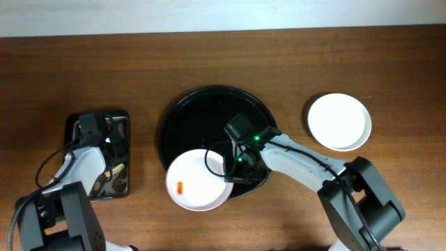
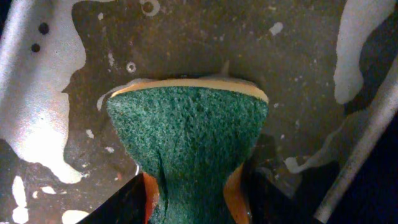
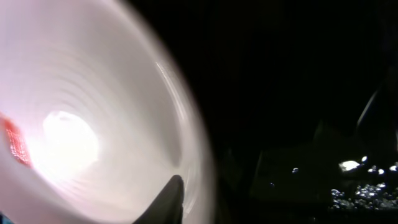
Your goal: Clean dirty plates on tray and stack at the side
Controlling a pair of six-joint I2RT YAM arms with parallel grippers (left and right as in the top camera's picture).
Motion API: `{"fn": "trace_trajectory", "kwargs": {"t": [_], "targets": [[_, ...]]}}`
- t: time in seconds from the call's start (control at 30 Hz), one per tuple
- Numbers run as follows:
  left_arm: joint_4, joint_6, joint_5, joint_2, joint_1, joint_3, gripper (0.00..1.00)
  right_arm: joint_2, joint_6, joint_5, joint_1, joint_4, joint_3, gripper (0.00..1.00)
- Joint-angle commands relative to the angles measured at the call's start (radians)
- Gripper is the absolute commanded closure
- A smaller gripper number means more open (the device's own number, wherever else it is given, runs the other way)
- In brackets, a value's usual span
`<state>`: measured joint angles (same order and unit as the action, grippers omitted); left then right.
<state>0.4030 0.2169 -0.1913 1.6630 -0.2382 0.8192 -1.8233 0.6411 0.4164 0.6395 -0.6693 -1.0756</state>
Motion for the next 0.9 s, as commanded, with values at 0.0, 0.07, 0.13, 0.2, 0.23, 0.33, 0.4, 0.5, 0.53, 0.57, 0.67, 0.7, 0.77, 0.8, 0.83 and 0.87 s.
{"fn": "trace_trajectory", "kwargs": {"t": [0.0,0.07,0.13,0.2,0.23,0.33,0.4,0.5,0.53,0.57,0.67,0.7,0.77,0.8,0.83,0.87], "targets": [[0.012,-0.009,0.015,0.009,-0.005,-0.021,0.49,-0.012,0.041,-0.032,-0.037,0.015,0.001,0.96],[0.012,-0.009,0.015,0.009,-0.005,-0.021,0.49,-0.012,-0.019,-0.124,-0.106,0.016,-0.044,0.96],[0.012,-0.009,0.015,0.009,-0.005,-0.021,0.49,-0.012,-0.088,-0.277,-0.155,0.019,-0.121,0.96],[0.012,-0.009,0.015,0.009,-0.005,-0.021,0.49,-0.012,-0.088,-0.401,-0.163,0.059,-0.153,0.96],[0.012,-0.009,0.015,0.009,-0.005,-0.021,0.49,-0.012,-0.108,-0.411,-0.161,0.086,-0.152,0.96],[0.012,-0.009,0.016,0.009,-0.005,-0.021,0.49,-0.012,-0.105,-0.458,-0.161,0.074,-0.152,0.96],[0.012,-0.009,0.016,0.009,-0.005,-0.021,0.49,-0.012,-0.01,-0.395,-0.154,0.0,-0.152,0.96],[0.012,-0.009,0.015,0.009,-0.005,-0.021,0.49,-0.01,0.003,-0.233,-0.142,-0.058,-0.153,0.67],[0.012,-0.009,0.015,0.009,-0.005,-0.021,0.49,-0.007,-0.017,-0.254,-0.151,-0.064,-0.154,0.61],[0.012,-0.009,0.015,0.009,-0.005,-0.021,0.49,-0.001,-0.174,-0.334,-0.201,-0.056,-0.165,0.58],[0.011,-0.009,0.015,0.009,-0.005,-0.021,0.49,-0.008,-0.621,-0.251,-0.274,0.038,-0.166,0.6],[0.011,-0.009,0.015,0.009,-0.005,-0.021,0.49,-0.032,-0.657,-0.204,-0.287,0.054,-0.166,0.64],[0.011,-0.009,0.015,0.009,-0.005,-0.021,0.49,-0.071,-0.655,-0.127,-0.286,0.06,-0.166,0.64],[0.011,-0.009,0.015,0.009,-0.005,-0.021,0.49,-0.103,-0.605,-0.062,-0.286,0.052,-0.166,0.64],[0.012,-0.009,0.015,0.009,-0.005,-0.021,0.49,-0.12,-0.542,-0.023,-0.286,0.042,-0.166,0.64],[0.012,-0.009,0.015,0.009,-0.005,-0.021,0.49,-0.128,-0.479,-0.023,-0.286,0.035,-0.166,0.68]]}}
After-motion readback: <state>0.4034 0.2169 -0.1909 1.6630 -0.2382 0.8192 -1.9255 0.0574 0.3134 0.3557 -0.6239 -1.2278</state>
